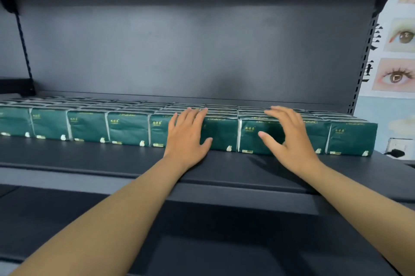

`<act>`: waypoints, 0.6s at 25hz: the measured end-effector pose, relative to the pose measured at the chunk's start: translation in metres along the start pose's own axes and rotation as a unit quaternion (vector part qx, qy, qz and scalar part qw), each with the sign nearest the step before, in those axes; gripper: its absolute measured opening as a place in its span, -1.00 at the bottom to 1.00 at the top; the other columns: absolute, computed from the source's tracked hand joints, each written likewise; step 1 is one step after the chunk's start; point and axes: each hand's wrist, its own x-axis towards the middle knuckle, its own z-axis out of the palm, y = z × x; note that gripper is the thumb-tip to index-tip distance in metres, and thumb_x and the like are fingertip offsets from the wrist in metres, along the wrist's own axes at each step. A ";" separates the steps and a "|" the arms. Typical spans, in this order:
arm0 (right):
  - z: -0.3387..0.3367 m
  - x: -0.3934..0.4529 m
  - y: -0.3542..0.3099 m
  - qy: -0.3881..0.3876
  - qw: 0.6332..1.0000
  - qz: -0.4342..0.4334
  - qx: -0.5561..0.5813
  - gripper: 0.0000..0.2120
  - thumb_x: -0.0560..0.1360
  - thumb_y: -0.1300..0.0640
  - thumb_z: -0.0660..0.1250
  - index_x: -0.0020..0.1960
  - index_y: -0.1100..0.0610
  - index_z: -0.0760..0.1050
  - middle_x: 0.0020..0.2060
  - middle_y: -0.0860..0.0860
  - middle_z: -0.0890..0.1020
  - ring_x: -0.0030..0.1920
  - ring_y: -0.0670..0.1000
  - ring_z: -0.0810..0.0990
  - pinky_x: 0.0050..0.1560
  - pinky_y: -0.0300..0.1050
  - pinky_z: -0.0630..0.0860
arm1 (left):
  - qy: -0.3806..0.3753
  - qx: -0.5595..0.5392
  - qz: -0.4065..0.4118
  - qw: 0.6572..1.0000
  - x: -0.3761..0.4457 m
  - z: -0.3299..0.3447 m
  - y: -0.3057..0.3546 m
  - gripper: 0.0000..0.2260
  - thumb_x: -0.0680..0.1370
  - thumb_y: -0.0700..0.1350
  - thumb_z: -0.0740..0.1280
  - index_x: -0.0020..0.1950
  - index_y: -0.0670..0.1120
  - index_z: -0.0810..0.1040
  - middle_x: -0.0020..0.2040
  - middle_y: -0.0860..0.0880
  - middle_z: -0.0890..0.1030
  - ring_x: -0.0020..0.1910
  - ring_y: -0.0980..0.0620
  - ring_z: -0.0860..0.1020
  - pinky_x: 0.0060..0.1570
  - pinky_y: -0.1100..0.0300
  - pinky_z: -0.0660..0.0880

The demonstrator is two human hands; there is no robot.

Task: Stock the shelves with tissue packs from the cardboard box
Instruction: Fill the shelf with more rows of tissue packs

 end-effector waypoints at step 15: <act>0.159 -0.235 -0.261 -0.180 0.976 0.124 0.008 -0.59 0.51 -0.04 0.28 0.34 -0.04 0.37 0.29 -0.23 0.25 0.34 -0.23 0.14 0.35 -0.14 0.11 | -0.119 -0.011 0.055 0.991 -0.293 -0.080 -0.241 -0.36 0.37 0.00 0.52 0.38 -0.16 0.42 0.38 -0.30 0.35 0.32 -0.29 0.38 0.16 -0.15 0.43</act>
